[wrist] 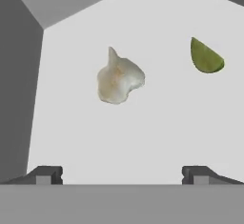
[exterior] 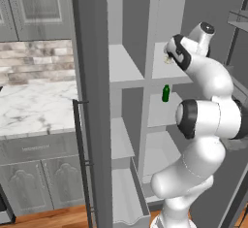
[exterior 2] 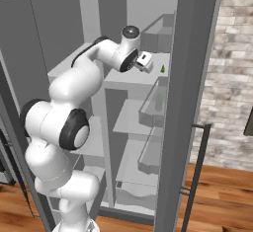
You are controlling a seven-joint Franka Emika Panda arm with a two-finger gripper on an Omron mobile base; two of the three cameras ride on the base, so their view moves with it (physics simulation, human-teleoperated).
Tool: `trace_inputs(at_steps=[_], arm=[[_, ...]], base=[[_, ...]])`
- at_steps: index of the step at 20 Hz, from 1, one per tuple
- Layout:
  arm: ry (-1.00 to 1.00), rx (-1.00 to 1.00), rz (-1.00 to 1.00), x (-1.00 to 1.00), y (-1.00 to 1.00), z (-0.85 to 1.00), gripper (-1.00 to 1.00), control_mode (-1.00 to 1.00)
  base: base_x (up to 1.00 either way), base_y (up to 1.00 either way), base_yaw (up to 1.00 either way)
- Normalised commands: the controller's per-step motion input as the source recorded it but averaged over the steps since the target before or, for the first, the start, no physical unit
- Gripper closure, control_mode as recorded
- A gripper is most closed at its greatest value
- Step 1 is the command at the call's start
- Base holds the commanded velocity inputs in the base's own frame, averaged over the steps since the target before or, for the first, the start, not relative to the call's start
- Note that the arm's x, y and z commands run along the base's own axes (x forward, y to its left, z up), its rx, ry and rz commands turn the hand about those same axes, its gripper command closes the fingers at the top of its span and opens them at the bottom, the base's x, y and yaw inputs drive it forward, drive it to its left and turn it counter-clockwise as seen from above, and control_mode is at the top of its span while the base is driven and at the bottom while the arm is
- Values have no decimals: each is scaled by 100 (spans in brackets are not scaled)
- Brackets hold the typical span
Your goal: Take the lemon wedge and garlic from the fridge shelf and place them in the freezer drawer to begin freezing them.
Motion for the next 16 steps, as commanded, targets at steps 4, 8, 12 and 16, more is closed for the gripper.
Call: trace_inputs(at_steps=[4, 8, 12, 16], arm=[[7, -3, 0, 51, 0, -31, -100, -100], [8, -2, 0, 40, 0, -33, -100, -100], [2, 0, 0, 42, 0, -22, -100, -100], [0, 0, 0, 41, 0, -16, -100, -100]], base=[[0, 0, 0], [0, 0, 0], [0, 0, 0], [0, 0, 0]])
